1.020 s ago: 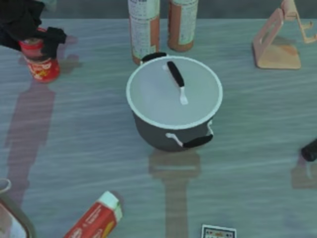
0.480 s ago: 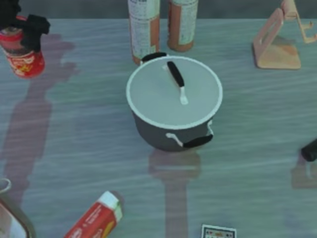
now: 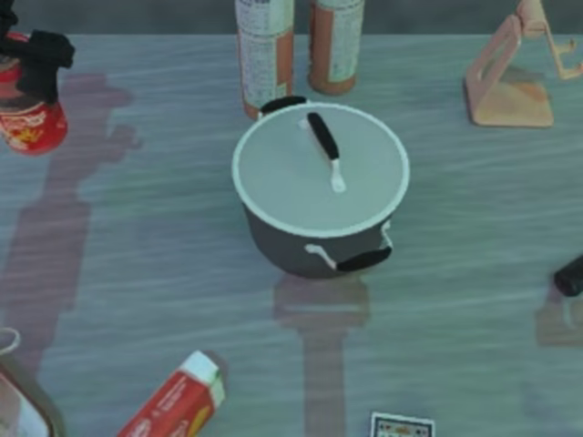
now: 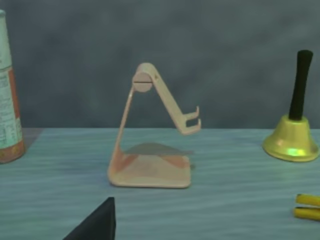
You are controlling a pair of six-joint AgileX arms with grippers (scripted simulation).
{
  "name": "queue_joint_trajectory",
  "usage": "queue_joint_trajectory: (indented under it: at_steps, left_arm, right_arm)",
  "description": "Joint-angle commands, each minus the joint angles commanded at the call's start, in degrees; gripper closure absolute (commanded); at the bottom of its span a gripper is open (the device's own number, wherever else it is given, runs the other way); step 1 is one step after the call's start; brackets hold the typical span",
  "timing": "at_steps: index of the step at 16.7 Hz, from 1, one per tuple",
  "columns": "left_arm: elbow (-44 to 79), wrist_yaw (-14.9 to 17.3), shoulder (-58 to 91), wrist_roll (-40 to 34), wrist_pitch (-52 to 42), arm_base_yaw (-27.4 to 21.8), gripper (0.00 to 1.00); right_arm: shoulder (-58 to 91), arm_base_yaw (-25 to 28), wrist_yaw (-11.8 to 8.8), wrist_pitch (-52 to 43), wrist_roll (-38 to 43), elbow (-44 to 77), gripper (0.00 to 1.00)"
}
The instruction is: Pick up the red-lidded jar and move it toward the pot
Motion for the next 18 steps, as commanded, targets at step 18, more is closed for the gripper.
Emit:
queue_joint_trajectory:
  at_steps: [18]
  left_arm:
    - [-21.74,-11.05,-7.24,-34.8,14.75,-19.78,1.0]
  right_arm:
    - [0.0,0.0,0.0,0.0,0.0,0.0,0.0]
